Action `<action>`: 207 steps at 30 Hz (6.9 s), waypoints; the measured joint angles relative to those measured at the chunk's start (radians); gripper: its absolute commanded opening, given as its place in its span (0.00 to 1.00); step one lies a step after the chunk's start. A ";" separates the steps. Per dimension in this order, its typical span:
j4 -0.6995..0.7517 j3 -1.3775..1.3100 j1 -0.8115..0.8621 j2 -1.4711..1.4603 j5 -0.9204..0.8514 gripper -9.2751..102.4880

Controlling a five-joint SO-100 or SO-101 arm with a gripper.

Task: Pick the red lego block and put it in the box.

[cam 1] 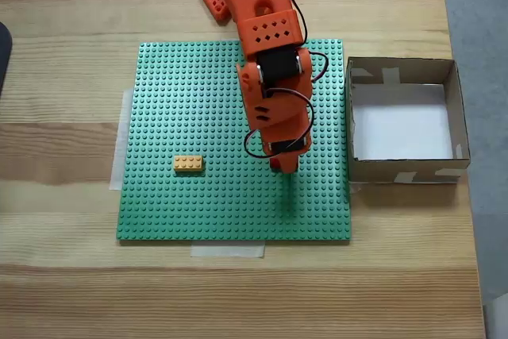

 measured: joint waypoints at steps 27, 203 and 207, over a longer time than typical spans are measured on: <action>0.175 0.086 -0.014 0.360 -0.031 0.07; -0.109 1.450 0.288 1.934 -0.158 0.07; -0.109 1.450 0.288 1.934 -0.158 0.07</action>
